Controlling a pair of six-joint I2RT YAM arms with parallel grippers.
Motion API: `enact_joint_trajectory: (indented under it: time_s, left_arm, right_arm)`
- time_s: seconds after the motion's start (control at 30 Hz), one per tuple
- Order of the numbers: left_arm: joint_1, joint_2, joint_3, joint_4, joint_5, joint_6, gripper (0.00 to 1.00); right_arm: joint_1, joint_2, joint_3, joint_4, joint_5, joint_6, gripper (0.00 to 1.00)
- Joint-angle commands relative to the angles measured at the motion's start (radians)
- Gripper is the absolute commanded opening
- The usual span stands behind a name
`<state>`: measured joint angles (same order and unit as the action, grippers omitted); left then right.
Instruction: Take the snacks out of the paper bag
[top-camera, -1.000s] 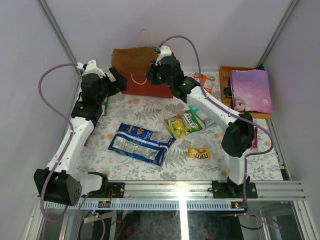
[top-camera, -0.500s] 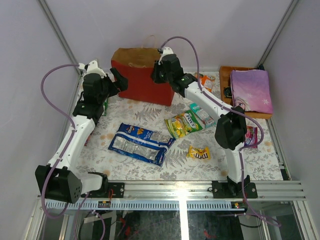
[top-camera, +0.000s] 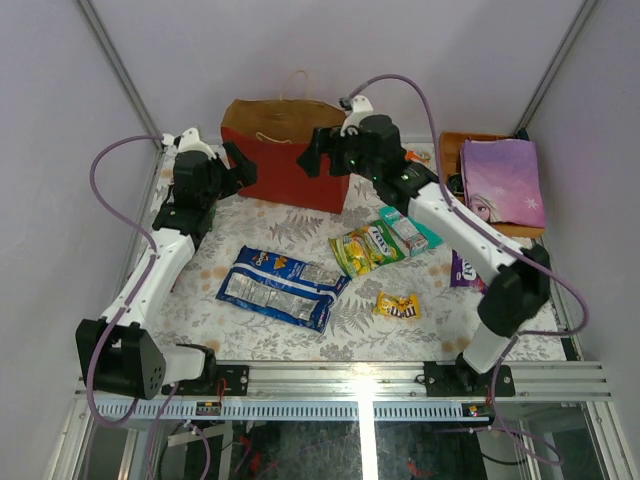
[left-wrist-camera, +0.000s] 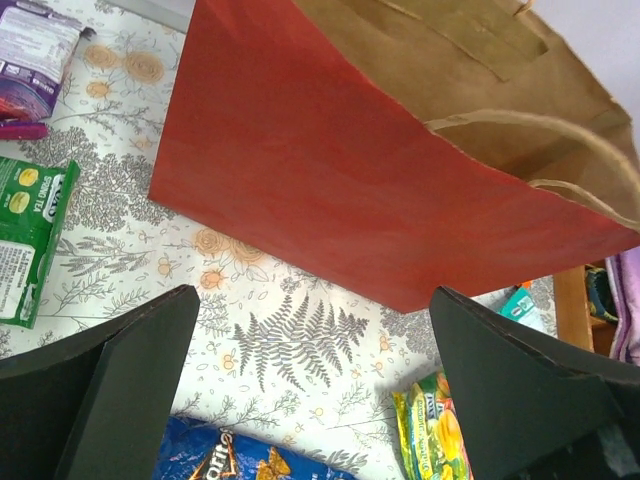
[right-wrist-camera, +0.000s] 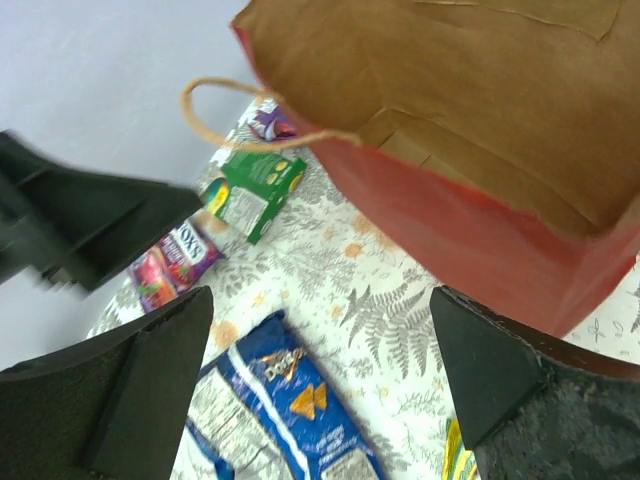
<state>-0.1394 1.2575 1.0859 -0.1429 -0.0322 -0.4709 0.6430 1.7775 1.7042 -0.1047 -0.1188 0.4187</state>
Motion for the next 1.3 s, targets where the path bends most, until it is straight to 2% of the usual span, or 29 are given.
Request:
enact_joint_trajectory:
  time_s: [0.0,0.1,0.23,0.33,0.5,0.67,1.0,1.27]
  left_arm:
    - [0.0,0.031,-0.018,0.077,-0.038,-0.013,1.0]
    - [0.014,0.033,-0.037,0.087,-0.057,-0.016,1.0]
    - [0.052,0.022,-0.092,0.131,-0.044,-0.056,1.0]
    - [0.101,0.019,-0.147,0.19,0.01,-0.116,1.0]
    - [0.199,0.061,-0.191,0.252,0.164,-0.209,1.0]
    - [0.207,0.07,-0.208,0.257,0.117,-0.201,1.0]
    - [0.257,0.155,-0.22,0.292,0.197,-0.233,1.0]
    - [0.284,0.183,-0.221,0.302,0.226,-0.23,1.0]
  right_arm:
    - [0.004,-0.223,-0.257,0.197,-0.052,0.025,0.98]
    - [0.004,-0.364,-0.505,0.409,0.002,0.103,1.0]
    - [0.004,-0.426,-0.74,0.582,0.042,0.211,1.0]
    - [0.004,-0.397,-0.824,0.645,0.033,0.274,0.99]
    - [0.004,-0.295,-0.864,0.7,0.02,0.364,0.98]
    - [0.003,-0.165,-0.787,0.674,0.032,0.379,0.98]
    - [-0.096,0.125,-0.582,0.687,-0.073,0.477,0.97]
    - [-0.155,0.31,-0.33,0.615,-0.089,0.458,0.96]
